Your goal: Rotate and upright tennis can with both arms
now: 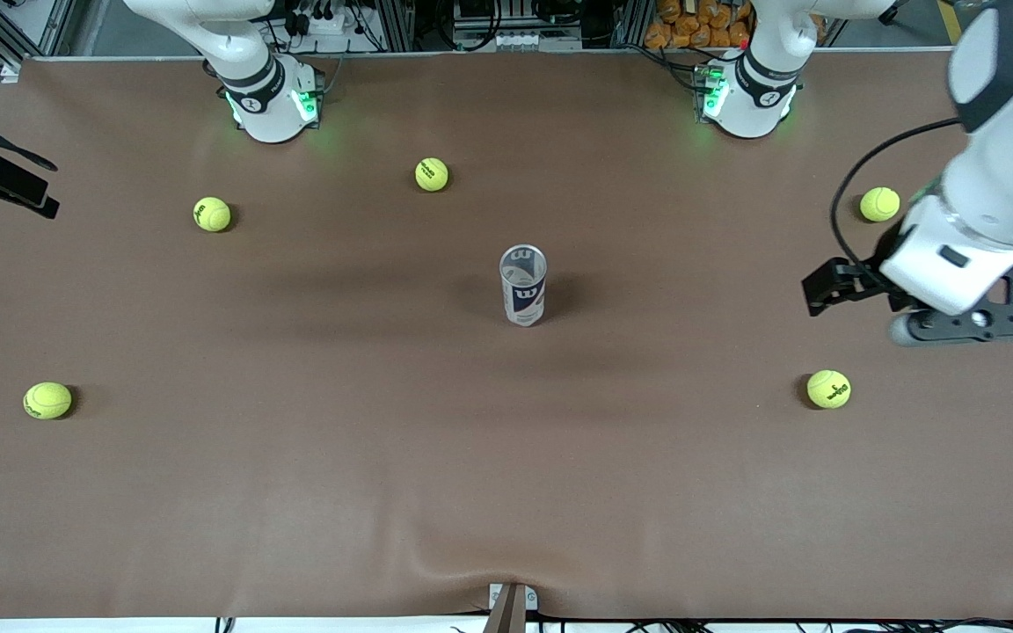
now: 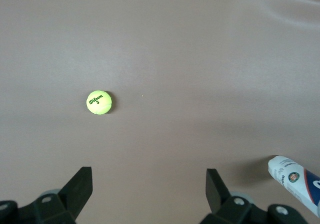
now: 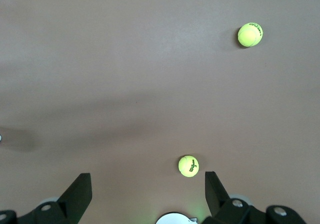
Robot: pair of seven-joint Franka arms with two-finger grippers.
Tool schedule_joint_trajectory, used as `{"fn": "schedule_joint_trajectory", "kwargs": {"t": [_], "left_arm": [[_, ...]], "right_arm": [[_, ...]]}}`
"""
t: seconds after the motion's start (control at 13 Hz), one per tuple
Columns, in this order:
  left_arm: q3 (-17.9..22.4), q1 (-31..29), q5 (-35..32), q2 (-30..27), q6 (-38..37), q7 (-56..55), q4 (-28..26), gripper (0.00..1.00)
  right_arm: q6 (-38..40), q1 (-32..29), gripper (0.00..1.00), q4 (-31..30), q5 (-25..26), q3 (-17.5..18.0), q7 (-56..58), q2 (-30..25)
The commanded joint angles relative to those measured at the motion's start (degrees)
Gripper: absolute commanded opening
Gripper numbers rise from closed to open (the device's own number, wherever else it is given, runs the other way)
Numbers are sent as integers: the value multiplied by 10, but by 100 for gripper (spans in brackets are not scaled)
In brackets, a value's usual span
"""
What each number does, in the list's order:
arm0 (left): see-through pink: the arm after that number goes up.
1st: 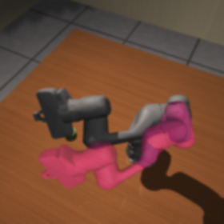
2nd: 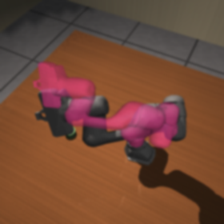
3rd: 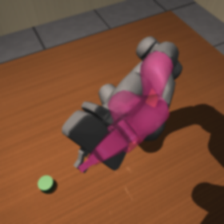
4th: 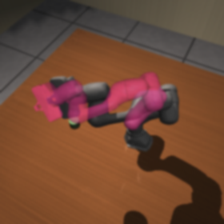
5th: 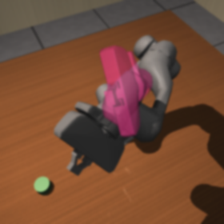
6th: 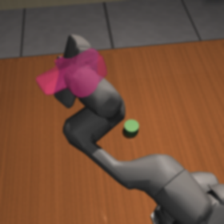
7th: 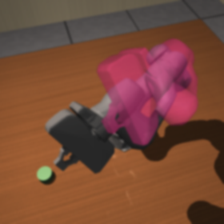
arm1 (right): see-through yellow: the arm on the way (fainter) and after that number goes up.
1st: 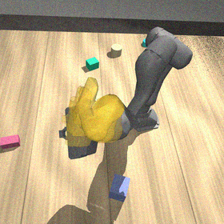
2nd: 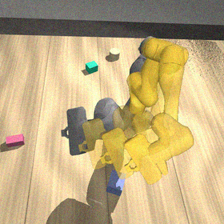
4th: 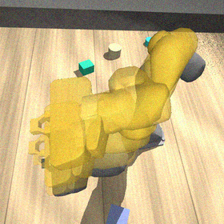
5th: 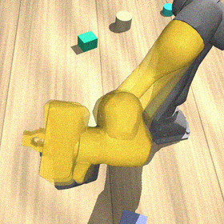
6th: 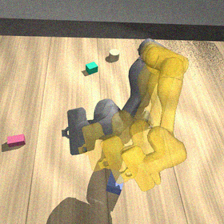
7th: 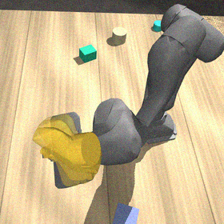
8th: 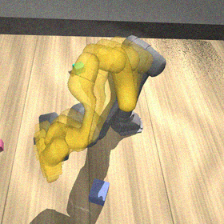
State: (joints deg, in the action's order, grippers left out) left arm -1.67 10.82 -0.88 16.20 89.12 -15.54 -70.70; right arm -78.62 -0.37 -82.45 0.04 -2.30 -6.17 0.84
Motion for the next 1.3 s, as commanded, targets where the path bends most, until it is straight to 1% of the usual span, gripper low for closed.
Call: {"fn": "schedule_joint_trajectory", "kwargs": {"t": [0.0, 0.23, 0.38, 0.84, 0.92, 1.07, 1.23], "left_arm": [[-36, -48, 4, -55, -25, 28, -45, 100], [-35, -82, 5, -86, -28, 72, -74, 100], [-36, -93, 5, -88, -35, 78, -75, 100], [-35, -95, 6, -113, -41, 77, -100, 100], [-33, -95, 6, -126, -41, 77, -109, 100], [-33, -95, 8, -162, -40, 77, -151, 100], [-33, -95, 10, -193, -20, 77, -191, 100]], "right_arm": [[4, 3, 100, 3, 1, 0, -5, 0], [4, 4, 100, 3, 1, 0, -5, 0], [4, 7, 100, 3, 1, -1, -8, 0], [4, 7, 100, 3, 1, 0, -8, 1], [4, 7, 100, 3, 1, -1, -8, 1], [4, 7, 100, 3, 1, -1, -8, 1], [4, 7, 100, 3, 1, -1, -8, 1]]}}
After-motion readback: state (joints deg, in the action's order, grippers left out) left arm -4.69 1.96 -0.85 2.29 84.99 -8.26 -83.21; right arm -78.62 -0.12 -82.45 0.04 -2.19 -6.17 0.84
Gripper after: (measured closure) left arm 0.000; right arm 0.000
